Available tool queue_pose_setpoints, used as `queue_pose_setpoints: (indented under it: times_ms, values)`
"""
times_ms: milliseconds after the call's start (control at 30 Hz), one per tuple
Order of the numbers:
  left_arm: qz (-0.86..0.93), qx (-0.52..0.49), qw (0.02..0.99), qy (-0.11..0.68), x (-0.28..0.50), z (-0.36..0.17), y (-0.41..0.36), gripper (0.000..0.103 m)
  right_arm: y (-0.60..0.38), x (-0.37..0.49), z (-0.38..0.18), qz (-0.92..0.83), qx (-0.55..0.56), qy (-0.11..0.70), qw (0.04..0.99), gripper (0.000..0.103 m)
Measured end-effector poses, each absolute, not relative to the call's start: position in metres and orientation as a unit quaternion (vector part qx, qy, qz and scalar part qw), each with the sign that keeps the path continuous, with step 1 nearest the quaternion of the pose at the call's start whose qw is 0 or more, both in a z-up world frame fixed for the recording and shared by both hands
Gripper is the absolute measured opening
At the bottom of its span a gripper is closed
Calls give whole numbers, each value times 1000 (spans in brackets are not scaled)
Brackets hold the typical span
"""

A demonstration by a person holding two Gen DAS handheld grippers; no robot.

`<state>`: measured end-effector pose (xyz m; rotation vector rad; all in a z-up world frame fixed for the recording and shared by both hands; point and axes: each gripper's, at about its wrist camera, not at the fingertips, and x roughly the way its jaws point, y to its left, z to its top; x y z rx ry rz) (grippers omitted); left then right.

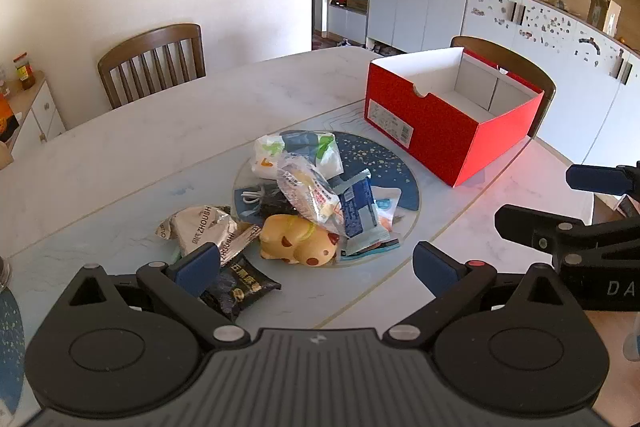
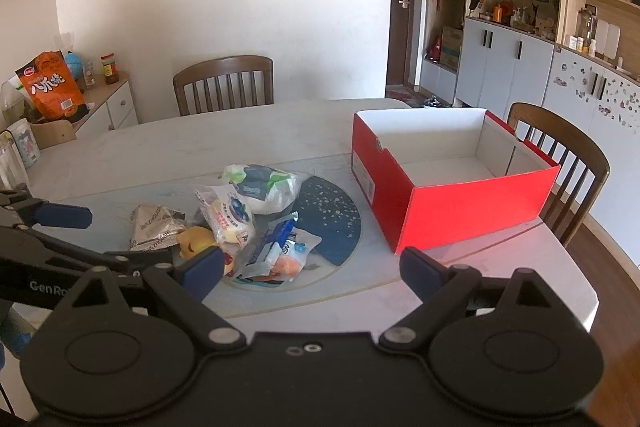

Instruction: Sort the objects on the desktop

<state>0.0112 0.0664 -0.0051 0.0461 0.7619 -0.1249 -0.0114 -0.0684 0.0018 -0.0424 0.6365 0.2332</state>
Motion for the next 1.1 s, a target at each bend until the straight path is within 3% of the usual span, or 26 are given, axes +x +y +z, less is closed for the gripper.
queue_pose_setpoints:
  times_ms: [600, 1100]
  values:
    - [-74, 3, 930, 360, 15, -5, 101, 103, -49, -3, 5, 98, -17, 313, 944, 95]
    - [-17, -8, 929, 370, 32, -27, 117, 103, -48, 39, -24, 130, -32, 342, 930, 94]
